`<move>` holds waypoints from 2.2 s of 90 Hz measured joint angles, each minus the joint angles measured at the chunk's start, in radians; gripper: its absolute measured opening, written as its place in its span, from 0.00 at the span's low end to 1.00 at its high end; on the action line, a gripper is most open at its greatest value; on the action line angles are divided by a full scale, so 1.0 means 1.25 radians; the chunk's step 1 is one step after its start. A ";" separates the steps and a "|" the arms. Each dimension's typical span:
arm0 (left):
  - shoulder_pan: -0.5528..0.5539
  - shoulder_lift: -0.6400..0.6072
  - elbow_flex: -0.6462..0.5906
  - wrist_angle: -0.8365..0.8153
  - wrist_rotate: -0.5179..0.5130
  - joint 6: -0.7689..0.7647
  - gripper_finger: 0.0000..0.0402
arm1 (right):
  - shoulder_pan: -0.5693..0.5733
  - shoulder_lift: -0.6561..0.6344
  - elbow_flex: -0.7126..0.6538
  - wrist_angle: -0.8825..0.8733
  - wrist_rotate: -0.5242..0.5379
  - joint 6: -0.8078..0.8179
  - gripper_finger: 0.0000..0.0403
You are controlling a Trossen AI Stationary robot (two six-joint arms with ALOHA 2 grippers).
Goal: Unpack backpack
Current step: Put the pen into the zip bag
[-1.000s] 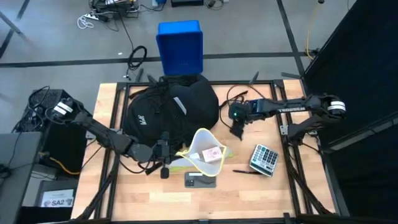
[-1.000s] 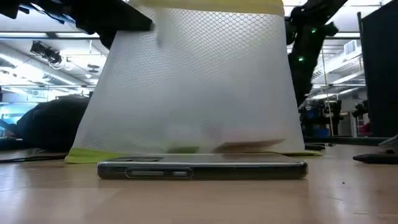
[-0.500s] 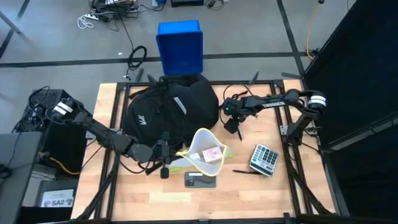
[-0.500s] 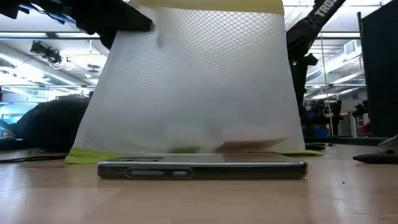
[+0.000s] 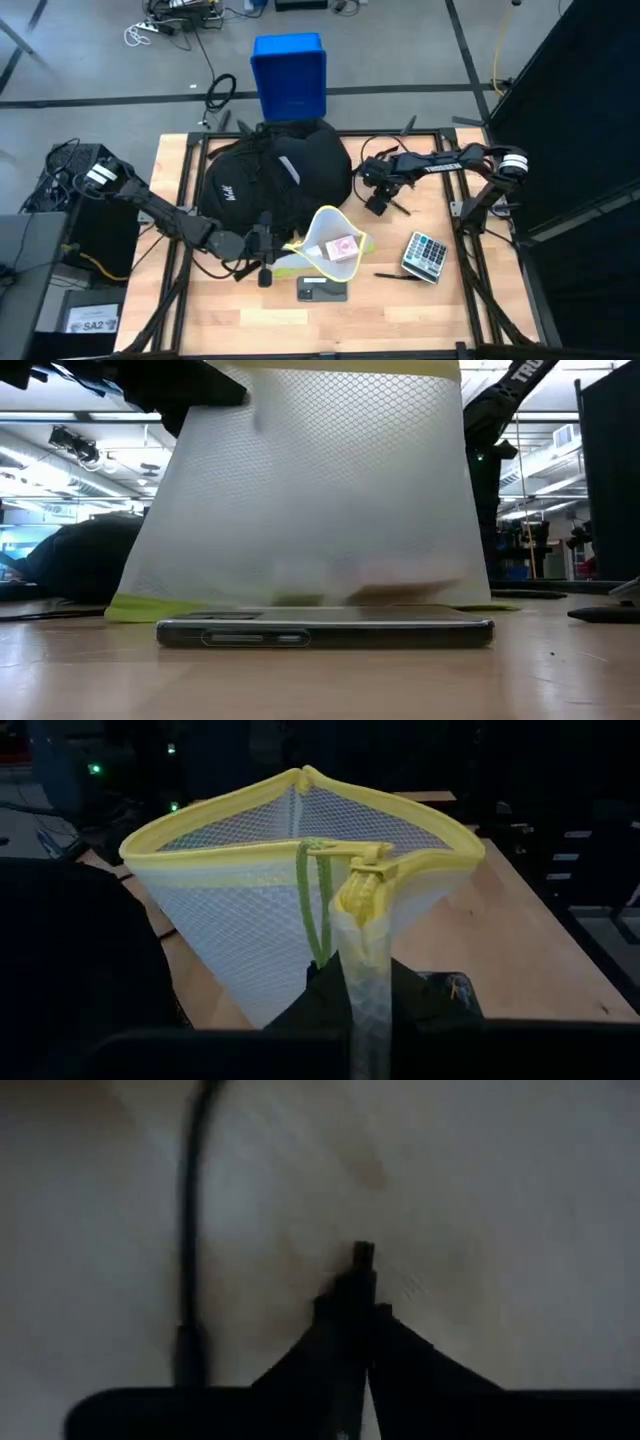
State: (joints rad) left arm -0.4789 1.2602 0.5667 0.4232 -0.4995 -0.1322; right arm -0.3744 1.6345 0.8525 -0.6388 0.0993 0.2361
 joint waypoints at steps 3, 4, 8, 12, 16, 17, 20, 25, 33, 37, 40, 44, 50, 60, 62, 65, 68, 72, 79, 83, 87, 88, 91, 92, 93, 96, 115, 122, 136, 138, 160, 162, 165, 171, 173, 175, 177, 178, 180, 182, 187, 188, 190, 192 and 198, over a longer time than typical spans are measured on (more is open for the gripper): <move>0.000 0.000 0.000 0.000 0.000 0.000 0.00 | 0.000 -0.005 0.000 -0.004 0.007 0.000 0.02; 0.000 0.000 0.000 0.000 0.000 0.000 0.00 | 0.000 -0.007 -0.001 -0.006 0.011 0.000 0.02; 0.000 0.000 0.000 0.000 0.000 0.000 0.00 | 0.000 -0.016 -0.002 -0.019 0.026 0.002 0.01; 0.000 0.000 0.000 0.002 0.000 0.000 0.00 | 0.000 -0.028 -0.004 -0.041 0.037 0.002 0.00; 0.000 0.000 0.000 0.003 0.000 0.000 0.00 | 0.000 -0.043 -0.004 -0.048 0.053 0.003 0.00; 0.000 0.000 0.000 0.003 0.000 0.000 0.00 | 0.000 -0.047 -0.003 -0.049 0.056 0.004 0.00; 0.000 0.000 0.000 0.002 0.000 0.000 0.00 | 0.000 -0.059 -0.002 -0.056 0.066 0.007 0.00; 0.000 0.000 0.000 0.003 0.000 0.000 0.00 | 0.001 -0.081 -0.002 -0.075 0.078 0.013 0.00; 0.000 0.000 0.000 0.003 0.000 0.000 0.00 | 0.009 -0.125 -0.002 -0.080 0.088 0.017 0.00; 0.000 0.000 0.000 0.004 0.000 0.000 0.00 | 0.016 -0.150 -0.002 -0.080 0.095 0.018 0.00; 0.000 0.000 0.000 0.005 0.000 0.000 0.00 | 0.021 -0.171 -0.002 -0.080 0.098 0.020 0.00; 0.000 0.000 0.000 0.005 0.000 0.000 0.00 | 0.028 -0.199 -0.002 -0.079 0.098 0.025 0.00; 0.000 0.000 0.000 0.005 0.000 0.000 0.00 | 0.039 -0.248 -0.001 -0.078 0.100 0.027 0.00; 0.000 0.000 0.000 0.005 0.000 0.000 0.00 | 0.062 -0.334 -0.001 -0.073 0.112 0.041 0.00; 0.000 0.000 0.000 0.005 0.000 0.000 0.00 | 0.068 -0.352 -0.001 -0.071 0.112 0.043 0.00; 0.000 0.000 0.000 0.005 0.000 0.000 0.00 | 0.076 -0.377 -0.001 -0.064 0.112 0.046 0.00; 0.000 0.000 0.000 0.005 0.000 0.000 0.00 | 0.087 -0.403 0.000 -0.052 0.112 0.048 0.00; 0.000 0.000 0.000 0.005 0.000 0.000 0.00 | 0.104 -0.433 0.000 -0.031 0.107 0.048 0.00; 0.000 0.000 0.000 0.005 0.000 0.000 0.00 | 0.137 -0.481 0.000 0.020 0.092 0.049 0.00; 0.000 0.000 0.000 0.005 0.000 0.000 0.00 | 0.157 -0.506 0.001 0.054 0.088 0.049 0.00; 0.000 0.000 0.000 0.005 0.000 0.000 0.00 | 0.177 -0.526 0.001 0.082 0.088 0.048 0.00; 0.000 0.000 0.000 0.005 0.000 0.000 0.00 | 0.182 -0.531 0.001 0.089 0.087 0.047 0.00; 0.000 0.000 0.000 0.005 0.000 0.000 0.00 | 0.196 -0.544 0.001 0.109 0.087 0.043 0.00; 0.000 0.000 0.000 0.005 0.000 0.000 0.00 | 0.201 -0.549 0.001 0.116 0.087 0.043 0.00; 0.000 0.000 0.000 0.005 0.000 0.000 0.00 | 0.205 -0.553 0.001 0.123 0.087 0.042 0.00; 0.000 0.000 0.000 0.005 0.000 0.000 0.00 | 0.218 -0.563 0.001 0.142 0.086 0.036 0.00; 0.000 0.000 0.000 0.005 0.000 0.000 0.00 | 0.290 -0.590 0.001 0.255 0.062 0.012 0.00; 0.000 0.000 0.000 0.005 0.000 0.000 0.00 | 0.307 -0.590 0.002 0.272 0.048 -0.002 0.00; 0.000 0.000 0.000 0.005 0.000 0.000 0.00 | 0.313 -0.589 0.002 0.260 0.046 -0.013 0.00; 0.000 0.000 0.000 0.005 0.000 0.000 0.00 | 0.311 -0.589 0.002 0.257 0.049 -0.014 0.00; 0.000 0.000 0.000 0.005 0.000 0.000 0.00 | 0.240 -0.586 -0.004 -0.004 0.076 0.008 0.05; 0.000 0.000 0.000 0.005 0.000 0.000 0.00 | 0.231 -0.584 -0.011 -0.034 0.076 0.015 0.06; 0.000 0.000 0.000 0.005 0.000 0.000 0.00 | 0.217 -0.582 -0.025 -0.074 0.077 0.026 0.09; 0.000 0.000 0.000 0.004 0.000 0.000 0.00 | 0.192 -0.572 -0.062 -0.124 0.077 0.052 0.14; 0.000 0.000 0.000 0.005 0.000 0.000 0.00 | 0.185 -0.567 -0.076 -0.125 0.076 0.058 0.16; 0.000 0.000 0.000 0.005 0.000 0.000 0.00 | 0.179 -0.563 -0.090 -0.121 0.075 0.063 0.17; 0.000 0.000 0.000 0.005 0.000 0.000 0.00 | 0.173 -0.558 -0.104 -0.114 0.074 0.066 0.19; 0.000 0.000 0.000 0.005 0.000 0.000 0.00 | 0.171 -0.555 -0.112 -0.110 0.072 0.066 0.20; 0.000 0.000 0.000 0.005 0.000 0.000 0.00 | 0.167 -0.549 -0.125 -0.101 0.070 0.067 0.22; 0.000 0.000 0.000 0.005 0.000 0.000 0.00 | 0.164 -0.540 -0.140 -0.086 0.068 0.066 0.24; 0.000 0.000 0.000 0.006 0.000 0.000 0.00 | 0.158 -0.516 -0.171 -0.037 0.060 0.064 0.29; 0.000 0.000 0.000 0.006 0.000 0.000 0.00 | 0.157 -0.510 -0.177 -0.025 0.057 0.063 0.30; 0.000 0.000 0.000 0.006 0.000 0.000 0.00 | 0.156 -0.499 -0.187 -0.001 0.048 0.062 0.32; 0.000 0.000 0.000 0.006 0.000 0.000 0.00 | 0.155 -0.487 -0.196 0.025 0.038 0.061 0.34; 0.000 0.000 0.000 0.006 0.000 0.000 0.00 | 0.152 -0.437 -0.218 0.092 -0.002 0.059 0.38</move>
State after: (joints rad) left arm -0.4789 1.2606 0.5667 0.4313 -0.4995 -0.1326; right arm -0.1847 1.0882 0.5800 -0.5235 0.0973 0.3096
